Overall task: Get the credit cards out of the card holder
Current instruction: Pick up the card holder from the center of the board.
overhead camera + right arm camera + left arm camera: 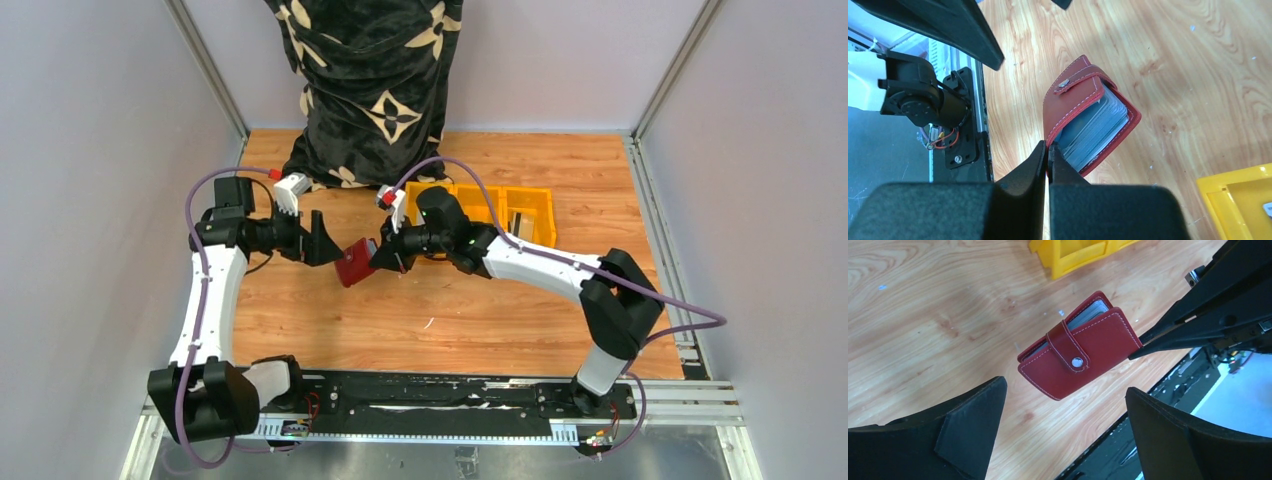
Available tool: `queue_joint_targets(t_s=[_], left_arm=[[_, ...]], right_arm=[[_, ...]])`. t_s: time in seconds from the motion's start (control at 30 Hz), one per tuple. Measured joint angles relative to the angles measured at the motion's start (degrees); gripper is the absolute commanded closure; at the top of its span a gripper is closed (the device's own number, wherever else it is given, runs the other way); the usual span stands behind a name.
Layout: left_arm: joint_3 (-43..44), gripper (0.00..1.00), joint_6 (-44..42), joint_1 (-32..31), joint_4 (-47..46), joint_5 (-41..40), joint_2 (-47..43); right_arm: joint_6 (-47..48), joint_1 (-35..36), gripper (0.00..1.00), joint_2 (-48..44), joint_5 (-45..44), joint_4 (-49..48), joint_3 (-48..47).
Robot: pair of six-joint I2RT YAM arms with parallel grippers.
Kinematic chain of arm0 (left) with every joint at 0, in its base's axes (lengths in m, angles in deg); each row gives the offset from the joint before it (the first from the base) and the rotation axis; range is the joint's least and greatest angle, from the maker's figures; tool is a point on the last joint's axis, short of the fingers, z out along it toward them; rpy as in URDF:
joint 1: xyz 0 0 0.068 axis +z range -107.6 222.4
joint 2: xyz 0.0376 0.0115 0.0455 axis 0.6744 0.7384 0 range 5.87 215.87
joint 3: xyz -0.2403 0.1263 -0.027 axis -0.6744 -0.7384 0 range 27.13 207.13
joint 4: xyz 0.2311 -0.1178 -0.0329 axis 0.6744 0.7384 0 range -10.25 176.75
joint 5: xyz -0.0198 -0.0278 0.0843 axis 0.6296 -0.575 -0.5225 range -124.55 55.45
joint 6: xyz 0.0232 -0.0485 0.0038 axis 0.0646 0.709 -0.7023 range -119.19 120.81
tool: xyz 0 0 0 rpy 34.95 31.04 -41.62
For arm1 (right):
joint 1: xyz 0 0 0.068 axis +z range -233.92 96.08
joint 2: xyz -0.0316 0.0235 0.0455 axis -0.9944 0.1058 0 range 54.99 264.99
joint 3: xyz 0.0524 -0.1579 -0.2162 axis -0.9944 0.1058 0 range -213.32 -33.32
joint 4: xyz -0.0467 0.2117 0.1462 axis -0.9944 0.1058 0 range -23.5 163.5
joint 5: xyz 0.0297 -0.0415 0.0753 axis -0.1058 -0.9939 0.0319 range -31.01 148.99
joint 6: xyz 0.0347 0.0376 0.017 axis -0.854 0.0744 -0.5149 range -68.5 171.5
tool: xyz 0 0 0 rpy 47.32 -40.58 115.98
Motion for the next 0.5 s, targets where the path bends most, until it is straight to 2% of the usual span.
queue_joint_targets(t_s=[0.27,0.5], left_arm=[[0.0,0.00,11.3,0.0,-6.1,5.2,-1.5],[-0.5,0.00,26.0,0.0,-18.4,7.7,-12.3]], right_arm=[[-2.1,-0.3,1.00,-5.8,-3.1,-2.0,0.0],[-9.0,-2.4,1.00,-11.5,-4.9,-10.6,0.0]])
